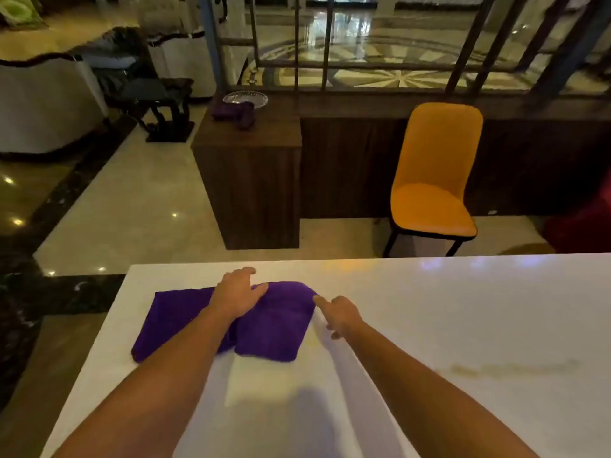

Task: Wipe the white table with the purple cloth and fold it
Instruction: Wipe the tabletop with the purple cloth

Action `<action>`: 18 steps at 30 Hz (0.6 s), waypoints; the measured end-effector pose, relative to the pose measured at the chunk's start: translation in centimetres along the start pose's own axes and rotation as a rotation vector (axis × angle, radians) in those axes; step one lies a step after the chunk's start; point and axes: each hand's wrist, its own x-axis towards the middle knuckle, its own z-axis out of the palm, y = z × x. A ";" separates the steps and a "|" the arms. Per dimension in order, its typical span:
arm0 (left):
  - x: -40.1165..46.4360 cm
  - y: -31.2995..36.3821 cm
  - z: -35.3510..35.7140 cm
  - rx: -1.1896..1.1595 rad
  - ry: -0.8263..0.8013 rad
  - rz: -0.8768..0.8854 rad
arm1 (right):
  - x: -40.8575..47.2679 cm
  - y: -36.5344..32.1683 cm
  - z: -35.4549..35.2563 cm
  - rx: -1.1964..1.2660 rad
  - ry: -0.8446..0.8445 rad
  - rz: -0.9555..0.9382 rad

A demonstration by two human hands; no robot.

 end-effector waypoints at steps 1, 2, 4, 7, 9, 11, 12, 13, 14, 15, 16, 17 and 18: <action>0.9 0.0 1.0 -0.058 -0.043 -0.015 | 0.6 0.3 0.9 0.015 0.009 0.011; 1.4 0.1 1.7 -0.124 -0.092 -0.042 | 1.1 0.4 1.7 0.027 0.043 0.018; 2.3 0.4 3.3 -0.279 -0.189 -0.157 | 1.6 0.6 3.7 0.123 0.124 0.028; 2.6 0.6 5.6 -0.472 -0.252 -0.300 | 1.9 0.2 6.4 0.390 0.157 0.112; 2.0 0.7 6.8 -0.338 -0.313 -0.210 | 2.1 0.3 7.2 0.447 0.099 0.164; 1.3 0.5 7.4 -0.207 -0.367 -0.102 | 1.8 0.9 7.3 0.465 0.040 0.188; 0.9 0.5 7.4 -0.174 -0.393 -0.070 | 1.5 1.2 7.1 0.466 0.027 0.183; 0.7 0.5 7.1 -0.174 -0.417 -0.056 | 1.1 1.4 6.8 0.456 0.034 0.161; 0.3 0.5 6.7 -0.185 -0.436 -0.050 | 0.6 1.6 6.3 0.443 0.043 0.130; -0.2 0.6 6.2 -0.212 -0.436 -0.037 | 0.0 1.8 5.7 0.444 0.044 0.097; -0.7 0.9 5.7 -0.244 -0.423 -0.025 | -0.7 1.8 5.1 0.472 0.034 0.059; -1.4 1.1 5.2 -0.288 -0.404 -0.011 | -1.6 1.8 4.4 0.499 0.018 0.016; -2.3 1.3 4.8 -0.328 -0.395 0.001 | -2.7 1.7 3.6 0.495 0.010 -0.040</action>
